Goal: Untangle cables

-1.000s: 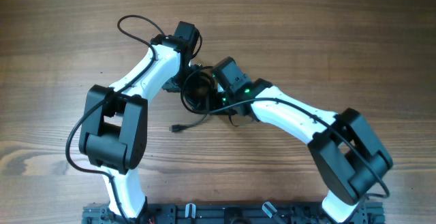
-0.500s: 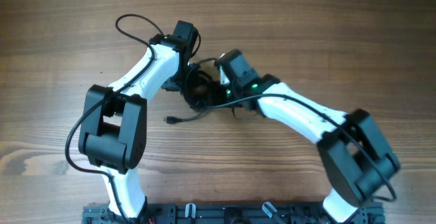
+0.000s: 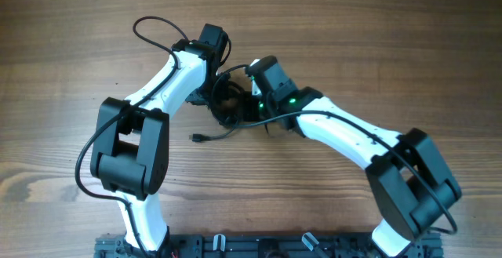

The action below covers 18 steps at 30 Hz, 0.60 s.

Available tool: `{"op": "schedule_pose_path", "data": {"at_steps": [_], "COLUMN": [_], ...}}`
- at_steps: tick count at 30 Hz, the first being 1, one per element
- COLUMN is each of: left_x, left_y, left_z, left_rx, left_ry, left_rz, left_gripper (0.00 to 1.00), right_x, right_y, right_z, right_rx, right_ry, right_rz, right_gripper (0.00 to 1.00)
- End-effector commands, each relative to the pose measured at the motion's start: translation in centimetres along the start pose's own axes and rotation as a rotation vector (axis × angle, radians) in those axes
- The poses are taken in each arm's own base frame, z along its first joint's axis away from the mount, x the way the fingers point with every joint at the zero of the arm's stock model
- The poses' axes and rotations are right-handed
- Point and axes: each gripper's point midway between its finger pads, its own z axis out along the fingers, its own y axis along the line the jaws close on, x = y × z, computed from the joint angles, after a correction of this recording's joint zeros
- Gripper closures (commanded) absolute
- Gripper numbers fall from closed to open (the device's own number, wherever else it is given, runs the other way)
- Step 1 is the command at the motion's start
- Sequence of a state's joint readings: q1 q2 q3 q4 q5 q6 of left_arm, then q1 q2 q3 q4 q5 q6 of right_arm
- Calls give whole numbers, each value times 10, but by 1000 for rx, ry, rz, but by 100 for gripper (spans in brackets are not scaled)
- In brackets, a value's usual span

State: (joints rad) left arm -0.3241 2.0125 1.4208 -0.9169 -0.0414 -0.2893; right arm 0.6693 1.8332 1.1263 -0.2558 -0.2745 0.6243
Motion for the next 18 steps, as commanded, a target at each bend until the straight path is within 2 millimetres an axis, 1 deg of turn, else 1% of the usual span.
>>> {"op": "schedule_pose_path", "data": {"at_steps": [1,7,9,14,18], "left_x": [-1,-1,-1,-1,-1], "left_y": [8,8,8,8,8], "left_z": [6,6,6,6,6], "left_rx": [-33,-33,-33,-33,-33], "left_ry": [10,10,10,10,10], "left_rz": [13,13,13,13,13], "left_gripper": [84,84,84,84,84], "right_x": [10,0,0,9,19], "right_y": [-17,-32,-32,-37,-31], "right_z": [15,14,14,16,26], "right_rx": [61,142,144,153,124], "right_ry": [17,-40,-41,-15,22], "right_rz": [18,18,19,73,63], "right_gripper": [84,84,84,85,85]}}
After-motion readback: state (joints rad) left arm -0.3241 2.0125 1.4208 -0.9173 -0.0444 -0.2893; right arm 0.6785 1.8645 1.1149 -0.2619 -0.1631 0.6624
